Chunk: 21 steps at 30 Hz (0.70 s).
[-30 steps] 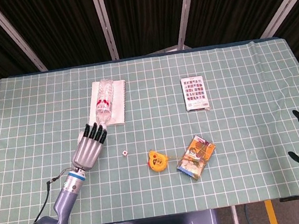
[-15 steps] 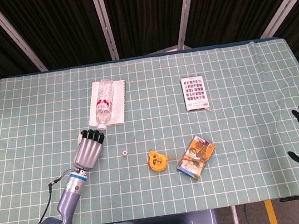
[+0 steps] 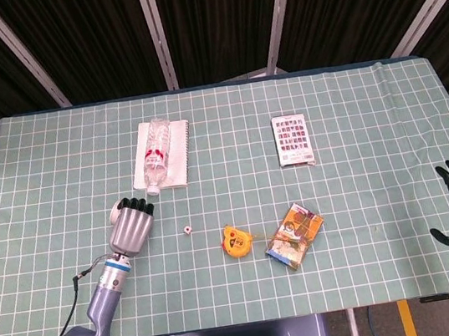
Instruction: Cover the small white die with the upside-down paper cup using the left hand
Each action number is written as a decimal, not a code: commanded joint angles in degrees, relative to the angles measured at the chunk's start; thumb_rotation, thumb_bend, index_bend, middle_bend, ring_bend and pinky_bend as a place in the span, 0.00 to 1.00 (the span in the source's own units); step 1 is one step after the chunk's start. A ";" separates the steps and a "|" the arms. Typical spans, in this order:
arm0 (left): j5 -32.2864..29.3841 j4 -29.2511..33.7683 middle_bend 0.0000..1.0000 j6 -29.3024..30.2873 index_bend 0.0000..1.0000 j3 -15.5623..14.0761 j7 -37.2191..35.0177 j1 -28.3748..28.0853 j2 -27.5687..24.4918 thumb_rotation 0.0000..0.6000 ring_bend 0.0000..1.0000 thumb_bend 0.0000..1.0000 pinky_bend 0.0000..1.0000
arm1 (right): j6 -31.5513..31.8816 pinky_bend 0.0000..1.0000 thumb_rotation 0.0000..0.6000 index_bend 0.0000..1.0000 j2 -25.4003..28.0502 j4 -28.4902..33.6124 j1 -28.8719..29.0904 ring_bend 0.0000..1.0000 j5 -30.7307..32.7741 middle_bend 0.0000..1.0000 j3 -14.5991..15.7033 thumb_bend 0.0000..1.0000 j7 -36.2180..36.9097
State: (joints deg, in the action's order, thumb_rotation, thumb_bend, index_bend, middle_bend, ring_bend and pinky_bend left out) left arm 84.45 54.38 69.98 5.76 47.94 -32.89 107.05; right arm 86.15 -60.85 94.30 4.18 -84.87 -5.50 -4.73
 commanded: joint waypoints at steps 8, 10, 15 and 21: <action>-2.75 17.12 0.42 4.72 0.44 6.78 -21.16 1.32 -7.59 1.00 0.42 0.15 0.48 | 0.26 0.00 1.00 0.00 0.19 0.24 -0.11 0.00 -0.24 0.00 0.09 0.00 0.32; -5.81 22.90 0.42 3.03 0.44 9.14 -31.73 1.99 -9.57 1.00 0.42 0.15 0.48 | 0.30 0.00 1.00 0.00 0.24 0.26 -0.13 0.00 -0.23 0.00 0.08 0.00 0.33; -9.00 29.37 0.42 -3.66 0.44 12.14 -60.65 2.55 -12.79 1.00 0.42 0.15 0.48 | 0.28 0.00 1.00 0.00 0.26 0.26 -0.09 0.00 -0.23 0.00 0.06 0.00 0.44; -7.89 25.84 0.42 -13.39 0.44 10.24 -84.17 1.12 -13.37 1.00 0.42 0.15 0.47 | 0.18 0.00 1.00 0.00 0.17 0.13 -0.03 0.00 -0.12 0.00 0.05 0.00 0.31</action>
State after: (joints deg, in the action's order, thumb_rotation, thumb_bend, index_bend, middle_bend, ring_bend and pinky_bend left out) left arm 77.85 78.32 65.14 15.03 -17.17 -31.32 96.21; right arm 86.33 -60.67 94.42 4.15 -84.98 -5.45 -4.43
